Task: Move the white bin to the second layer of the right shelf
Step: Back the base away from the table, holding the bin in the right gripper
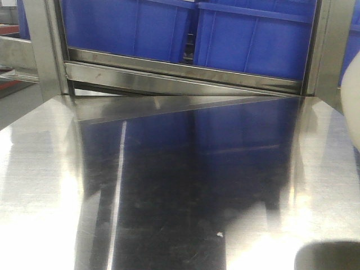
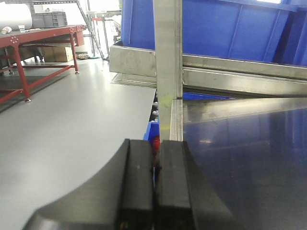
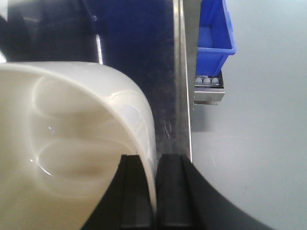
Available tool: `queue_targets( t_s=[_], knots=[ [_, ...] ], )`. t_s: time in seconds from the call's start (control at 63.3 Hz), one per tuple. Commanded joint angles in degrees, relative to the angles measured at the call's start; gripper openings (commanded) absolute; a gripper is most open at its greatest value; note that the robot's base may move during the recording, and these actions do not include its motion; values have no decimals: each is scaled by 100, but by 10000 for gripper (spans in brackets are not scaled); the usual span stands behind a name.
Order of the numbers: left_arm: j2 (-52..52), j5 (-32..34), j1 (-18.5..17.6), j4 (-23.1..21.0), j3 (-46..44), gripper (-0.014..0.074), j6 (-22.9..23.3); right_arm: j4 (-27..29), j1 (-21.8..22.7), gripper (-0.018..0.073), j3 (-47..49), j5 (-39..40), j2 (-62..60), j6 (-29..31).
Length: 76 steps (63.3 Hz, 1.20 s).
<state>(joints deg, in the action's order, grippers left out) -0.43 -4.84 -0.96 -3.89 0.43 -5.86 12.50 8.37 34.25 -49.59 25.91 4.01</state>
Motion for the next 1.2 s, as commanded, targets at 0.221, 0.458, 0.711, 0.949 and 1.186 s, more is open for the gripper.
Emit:
queue_targets(
  t_s=[0.221,0.458,0.711,0.949,1.186],
  knots=[
    [-75,484,-11,-35,211,85,15,139,37,58,221,393,18,37],
    [-75,484,-11,-35,211,85,15,139,37,58,221,393,18,37],
    [-75,484,-11,-35,211,85,15,139,37,58,221,393,18,37],
    [-75,484,-11,-35,211,85,15,139,37,58,221,393,18,37],
    [-75,484,-11,-35,211,85,15,139,37,58,221,393,18,37]
  ],
)
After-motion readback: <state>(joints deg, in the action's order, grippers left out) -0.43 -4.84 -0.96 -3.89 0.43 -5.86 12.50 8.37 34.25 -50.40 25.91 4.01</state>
